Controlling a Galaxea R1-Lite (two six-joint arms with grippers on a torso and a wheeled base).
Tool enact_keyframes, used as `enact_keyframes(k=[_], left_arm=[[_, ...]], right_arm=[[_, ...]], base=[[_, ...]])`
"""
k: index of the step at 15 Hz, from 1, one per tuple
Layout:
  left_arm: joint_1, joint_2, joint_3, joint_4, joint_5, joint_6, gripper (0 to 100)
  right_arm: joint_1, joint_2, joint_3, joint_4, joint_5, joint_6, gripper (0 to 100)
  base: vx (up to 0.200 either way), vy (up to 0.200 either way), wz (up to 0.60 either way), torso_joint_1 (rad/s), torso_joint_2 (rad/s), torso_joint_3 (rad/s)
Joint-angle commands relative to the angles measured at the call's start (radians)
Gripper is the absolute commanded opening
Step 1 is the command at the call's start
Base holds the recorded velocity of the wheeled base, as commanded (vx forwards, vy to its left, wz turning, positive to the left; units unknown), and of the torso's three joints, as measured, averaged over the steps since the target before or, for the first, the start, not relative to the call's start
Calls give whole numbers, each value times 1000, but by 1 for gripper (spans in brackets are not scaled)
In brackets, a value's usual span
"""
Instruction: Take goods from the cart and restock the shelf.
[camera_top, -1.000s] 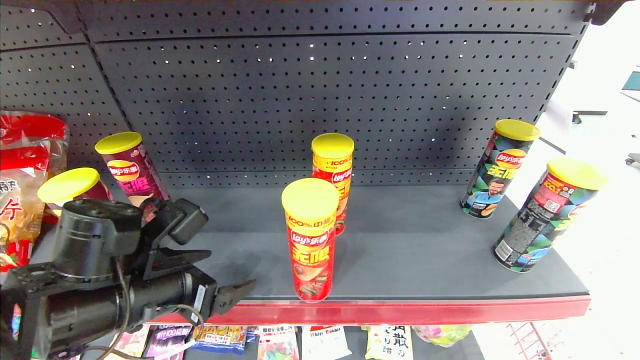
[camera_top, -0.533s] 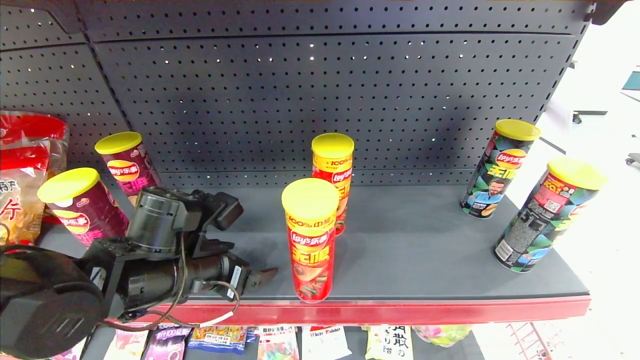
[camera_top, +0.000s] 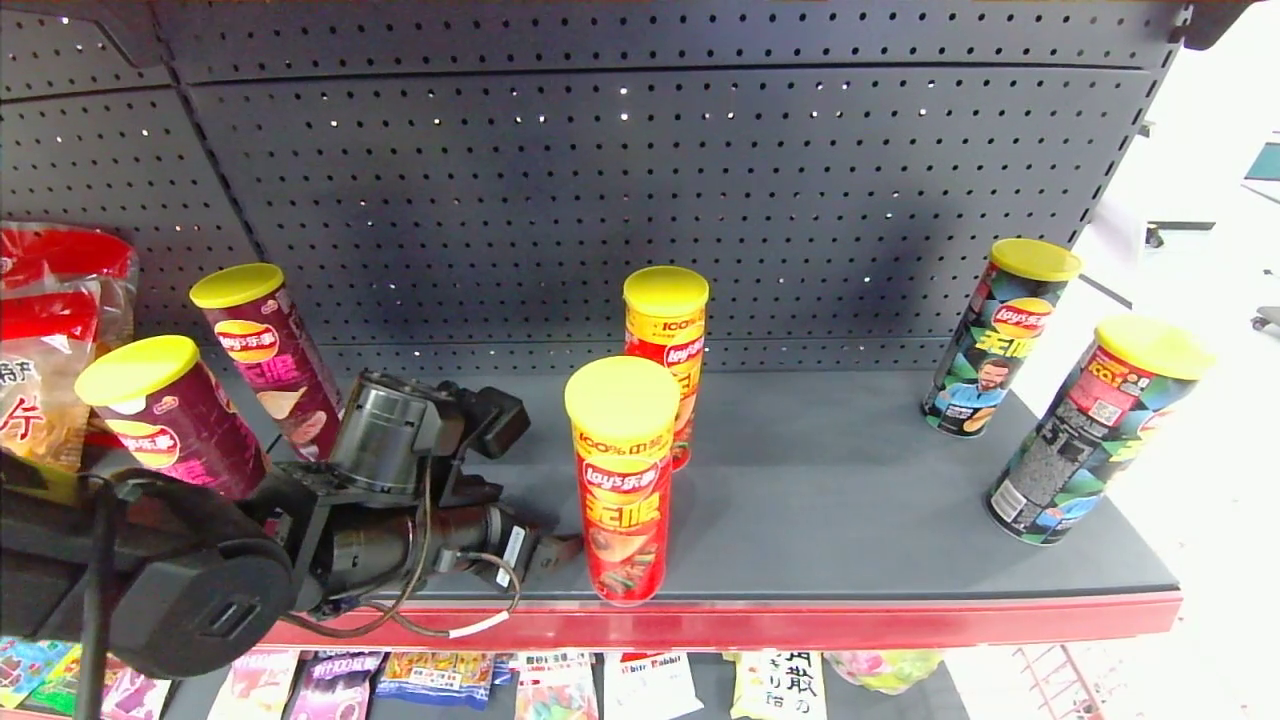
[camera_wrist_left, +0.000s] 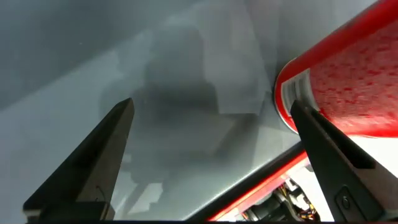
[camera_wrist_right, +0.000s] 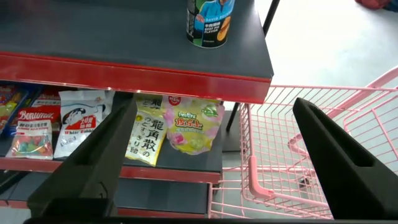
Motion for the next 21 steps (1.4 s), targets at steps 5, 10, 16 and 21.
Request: enact_keyframes(k=[5,10,16,21], left_arm=[[-13,40,-32,-1,-1,0,100],[-19,48,-45,-1,-1,0,100],[-20,48,-52,-1,-1,0,100],[-20,31,-26,-1,6,2,100]], right_arm=[[0,5,0,2,0,11,100],[-1,5,0,2,0,11,100],[0,7,0,0,0,11,100],[0,5,2,0,0,11,100]], base=[[0,0,0,0,0,0],[0,0,0,0,0,0],[0,0,0,0,0,0],[0,0,0,0,0,0]])
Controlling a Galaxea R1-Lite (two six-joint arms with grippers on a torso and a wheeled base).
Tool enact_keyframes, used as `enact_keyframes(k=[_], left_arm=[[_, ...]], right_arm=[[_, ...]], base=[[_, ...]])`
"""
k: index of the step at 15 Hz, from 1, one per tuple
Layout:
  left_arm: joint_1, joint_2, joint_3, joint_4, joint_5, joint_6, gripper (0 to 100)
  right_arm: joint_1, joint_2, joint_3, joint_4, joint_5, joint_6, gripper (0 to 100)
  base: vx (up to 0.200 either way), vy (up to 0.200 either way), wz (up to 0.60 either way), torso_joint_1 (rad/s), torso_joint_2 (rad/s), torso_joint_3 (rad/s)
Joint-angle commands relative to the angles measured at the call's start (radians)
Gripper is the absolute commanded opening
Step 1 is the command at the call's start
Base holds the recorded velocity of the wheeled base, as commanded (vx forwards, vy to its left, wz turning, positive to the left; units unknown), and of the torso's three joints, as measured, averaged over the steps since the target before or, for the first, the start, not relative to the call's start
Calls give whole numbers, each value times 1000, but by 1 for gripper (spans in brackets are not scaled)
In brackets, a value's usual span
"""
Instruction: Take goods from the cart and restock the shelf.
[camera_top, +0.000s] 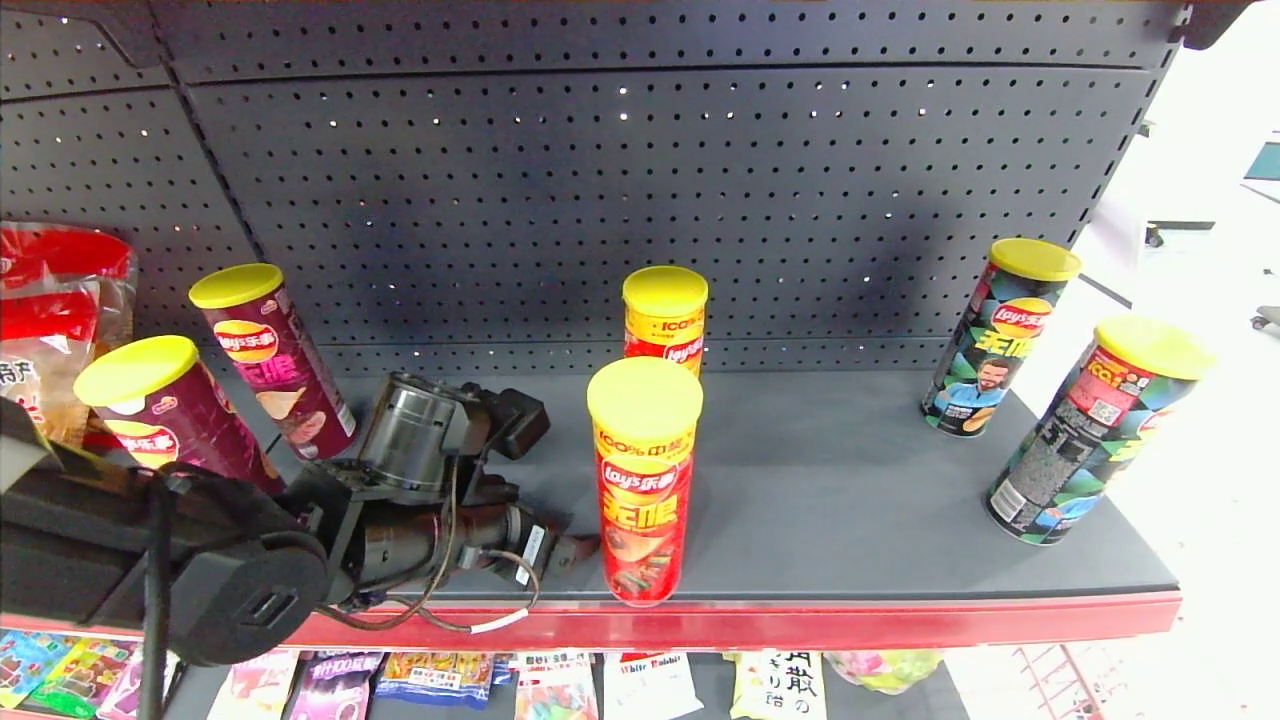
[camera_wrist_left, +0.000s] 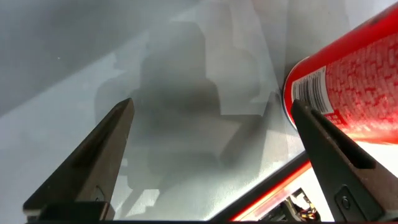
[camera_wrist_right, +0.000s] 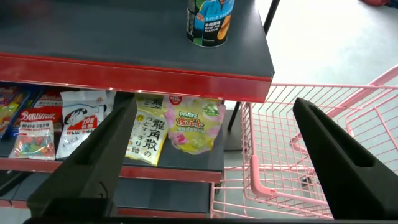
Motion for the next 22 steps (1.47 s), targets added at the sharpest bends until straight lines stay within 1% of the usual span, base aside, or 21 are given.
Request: enact_keyframes(k=[1,4,8,12,14,16,17,19,20,21,22], left_arm=[[0,-19,10,0,-1,1,100],[-3,-23,10,0,-6,1,100],[-27,-22,10,0,-7,-2,100],[-27,-23,13,0,-7,0,100],[-17,-59,41,-2,-4,-2,100],[12,-172,110,-2,-6,0,100],[31,-276,147,1,-6,0,100],[65,-494,211,20,0,3,100],[97,-638,251,67,31,6,100],[135,-773,269,152,103,7,100],[170,-933,282,268,165,7,100]], right_arm=[[0,4,1,0,0,0,100],[0,2,1,0,0,0,100],[0,2,1,0,0,0,100],[0,2,1,0,0,0,100],[0,2,1,0,0,0,100],[0,4,1,0,5,0,100],[0,2,1,0,21,0,100],[0,2,4,0,123,0,100],[0,2,4,0,158,17,100],[0,2,4,0,161,23,100],[0,2,5,0,153,27,100]], base=[[0,0,0,0,0,0],[0,0,0,0,0,0],[0,0,0,0,0,0],[0,0,0,0,0,0],[0,0,0,0,0,0],[0,0,0,0,0,0],[0,0,0,0,0,0],[0,0,0,0,0,0],[0,0,0,0,0,0],[0,0,0,0,0,0],[0,0,0,0,0,0]])
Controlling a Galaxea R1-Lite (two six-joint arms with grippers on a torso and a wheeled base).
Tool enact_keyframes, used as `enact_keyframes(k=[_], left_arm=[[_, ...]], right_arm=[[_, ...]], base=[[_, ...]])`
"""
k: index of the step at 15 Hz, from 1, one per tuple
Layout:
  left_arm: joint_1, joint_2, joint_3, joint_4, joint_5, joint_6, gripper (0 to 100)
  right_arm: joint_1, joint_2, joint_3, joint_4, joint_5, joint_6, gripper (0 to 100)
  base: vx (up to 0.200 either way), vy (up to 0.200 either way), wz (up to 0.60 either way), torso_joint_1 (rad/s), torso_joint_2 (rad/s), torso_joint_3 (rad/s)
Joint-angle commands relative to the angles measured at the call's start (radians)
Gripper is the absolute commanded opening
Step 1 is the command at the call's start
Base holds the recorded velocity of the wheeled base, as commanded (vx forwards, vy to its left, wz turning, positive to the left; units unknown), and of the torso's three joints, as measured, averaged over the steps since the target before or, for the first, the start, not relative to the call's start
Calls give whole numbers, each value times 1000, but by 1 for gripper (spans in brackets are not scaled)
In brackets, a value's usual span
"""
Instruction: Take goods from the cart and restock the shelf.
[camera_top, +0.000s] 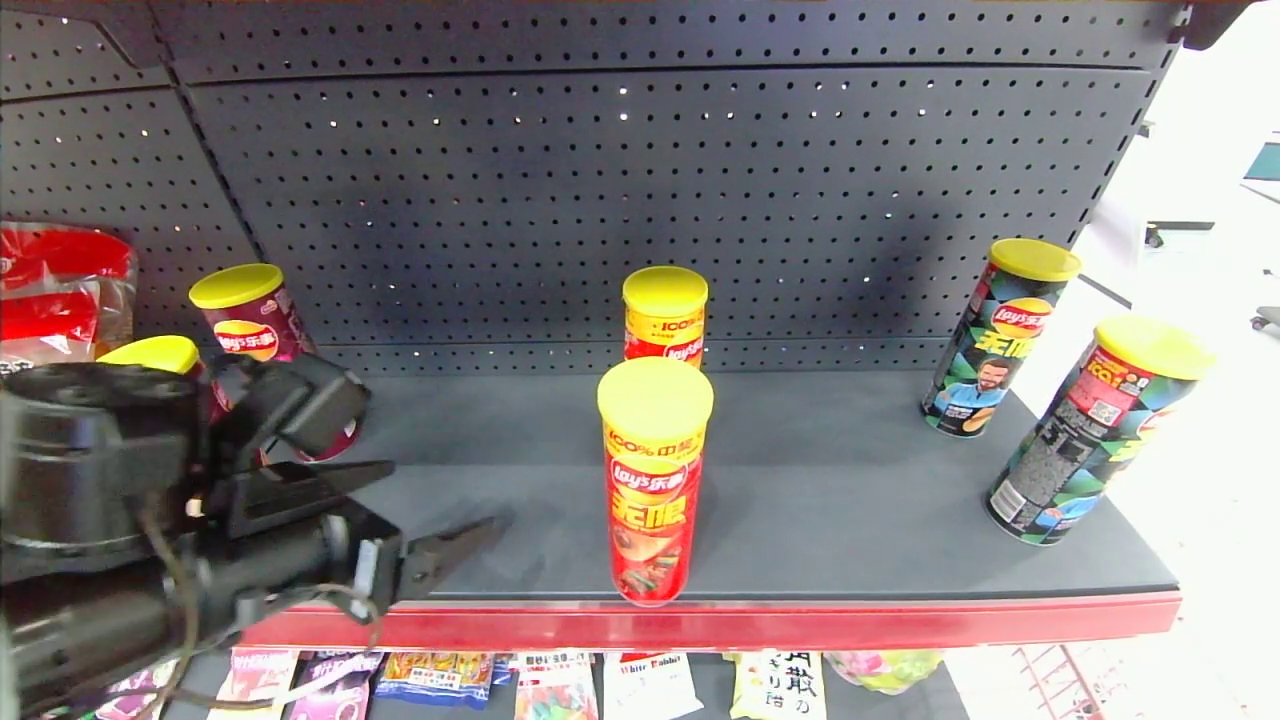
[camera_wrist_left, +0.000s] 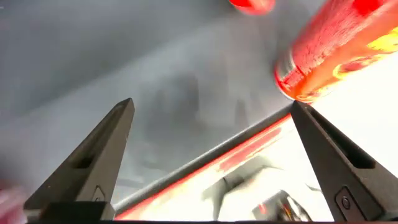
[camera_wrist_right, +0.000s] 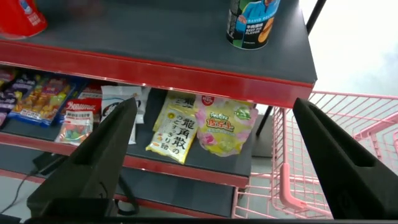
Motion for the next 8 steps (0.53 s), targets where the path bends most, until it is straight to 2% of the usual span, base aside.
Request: enact_keyframes(k=[1,2,3,4,5,6,7,8], left_arm=[[118,-607,92,307,131,4,100],[122,-787,85,476,142,8,100],[124,-964,73,657,174,28,100],[126,-1113,65,799,239,42,100],[126,-1124,65,809,245,42,100],[147,-1250,62,936,344,41,100],[199,-1287,48,1005,360,25,100],[202,-1285,33,1040,370,-10,100]], right_arm=[[0,2,1,1,-2,14,100],[0,2,1,1,-5,27,100],[0,2,3,-1,-9,27,100],[0,2,7,-15,-18,27,100],[0,2,9,-16,-18,28,100],[0,2,21,-45,-22,28,100],[-7,3,18,-44,-28,27,100],[-24,3,15,-41,-39,27,100]], base=[[0,0,0,0,0,0],[0,0,0,0,0,0],[0,0,0,0,0,0],[0,0,0,0,0,0],[0,0,0,0,0,0],[0,0,0,0,0,0],[0,0,0,0,0,0],[0,0,0,0,0,0]])
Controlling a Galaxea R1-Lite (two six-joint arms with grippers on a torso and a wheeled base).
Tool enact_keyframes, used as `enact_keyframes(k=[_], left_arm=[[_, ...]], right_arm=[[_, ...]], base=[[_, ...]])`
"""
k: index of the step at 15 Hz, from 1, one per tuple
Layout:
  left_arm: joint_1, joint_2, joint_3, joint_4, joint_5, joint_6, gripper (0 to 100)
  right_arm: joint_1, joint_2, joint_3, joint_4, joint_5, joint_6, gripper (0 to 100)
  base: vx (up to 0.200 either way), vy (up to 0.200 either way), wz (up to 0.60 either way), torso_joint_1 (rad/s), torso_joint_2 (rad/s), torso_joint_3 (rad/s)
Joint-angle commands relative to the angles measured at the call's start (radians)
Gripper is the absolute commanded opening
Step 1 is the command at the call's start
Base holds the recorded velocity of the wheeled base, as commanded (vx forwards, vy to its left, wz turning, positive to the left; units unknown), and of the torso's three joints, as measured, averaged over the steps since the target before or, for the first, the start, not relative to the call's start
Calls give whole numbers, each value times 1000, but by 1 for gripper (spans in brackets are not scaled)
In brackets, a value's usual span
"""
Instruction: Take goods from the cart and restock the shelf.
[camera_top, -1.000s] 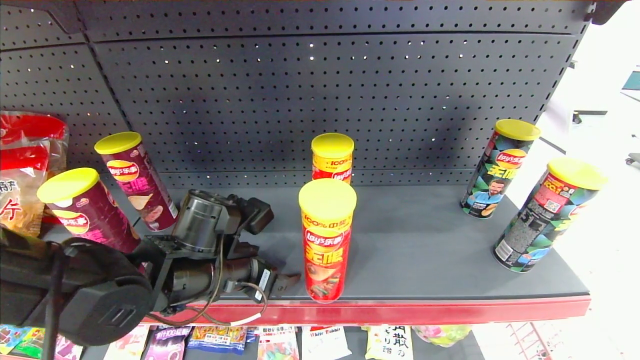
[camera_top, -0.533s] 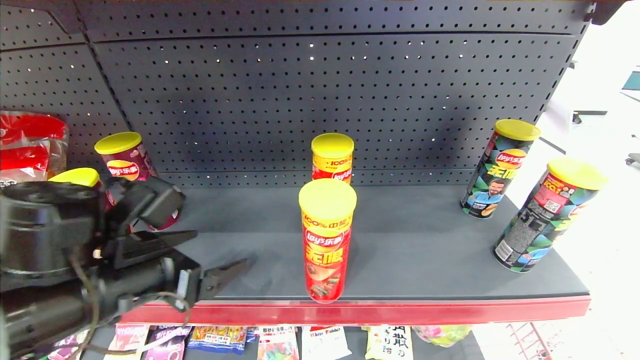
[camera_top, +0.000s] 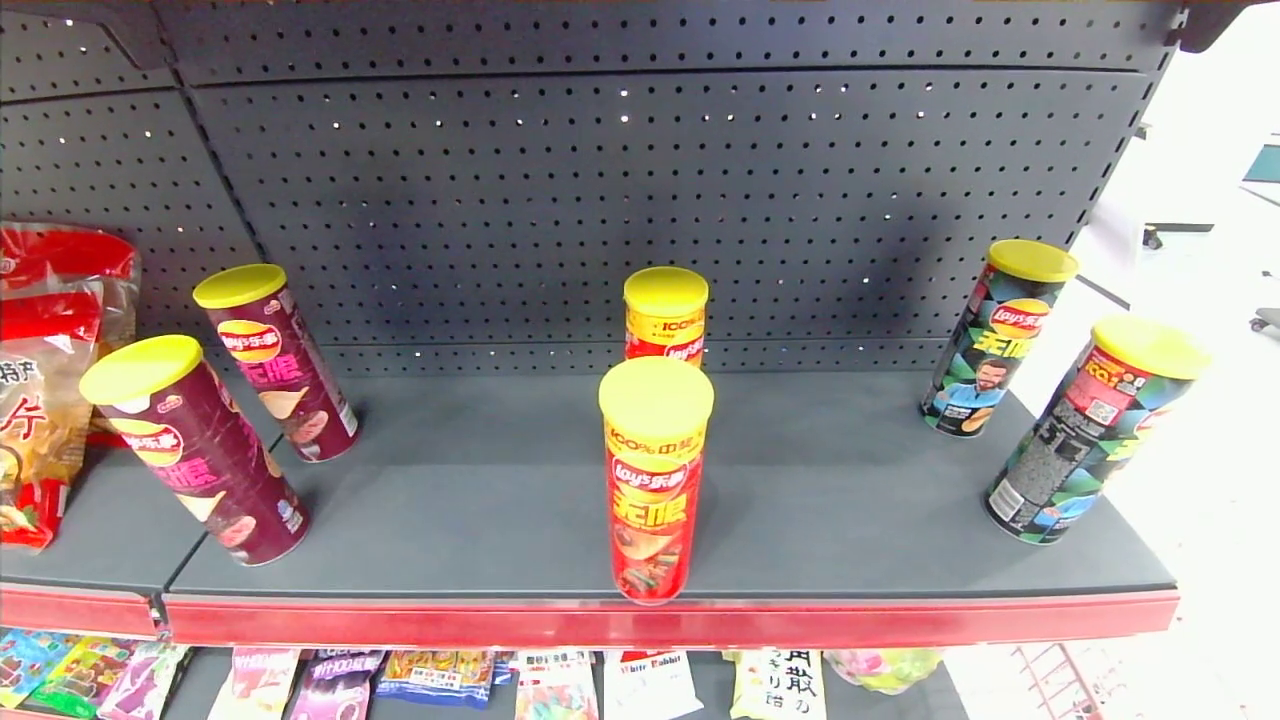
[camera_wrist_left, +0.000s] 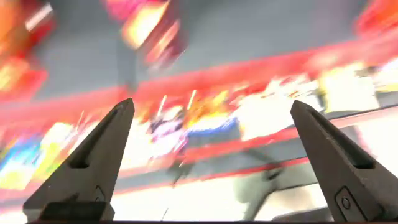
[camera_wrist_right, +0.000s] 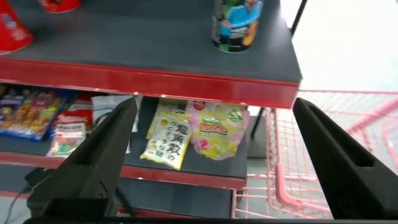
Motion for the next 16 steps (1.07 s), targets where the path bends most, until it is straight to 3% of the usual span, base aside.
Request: enact_keyframes(k=[1,2,3,4,6,7,9,11,12,13,14,15,16], left_arm=[[65,-259,-24,220,139,-88,100],[67,-253,-24,226,172,-108,100],[70,-235,-24,226,194,-154,100],[114,-189,-28,220,195,-215,100],[210,-106,-24,200,188,-287,100],[240,-94,7,159,162,-297,100],[233,-207,62,111,123,-180,100],[231,-212,111,-21,94,-180,100],[231,-212,176,-184,1,-180,100],[231,-212,314,-435,-231,-178,100],[231,-212,429,-622,-384,-163,100],[231,-213,473,-677,-504,-114,100],[231,-213,472,-621,-565,-66,100]], right_arm=[[-54,11,-3,2,-24,-1,100],[-79,18,-3,2,-20,-1,100],[-83,16,-3,2,-18,0,100],[-77,5,-3,2,-12,-1,100],[-66,-36,5,-4,22,-1,100],[-88,-81,7,-7,37,0,100],[-94,-97,17,-22,33,-4,100],[-94,-97,30,-58,28,4,100],[-94,-97,31,-59,28,4,100],[-94,-97,31,-59,28,2,100],[-94,-97,30,-59,28,4,100],[-94,-97,30,-59,28,2,100],[-94,-97,30,-59,28,2,100]], base=[[0,0,0,0,0,0],[0,0,0,0,0,0],[0,0,0,0,0,0],[0,0,0,0,0,0],[0,0,0,0,0,0],[0,0,0,0,0,0],[0,0,0,0,0,0],[0,0,0,0,0,0],[0,0,0,0,0,0],[0,0,0,0,0,0],[0,0,0,0,0,0],[0,0,0,0,0,0],[0,0,0,0,0,0]])
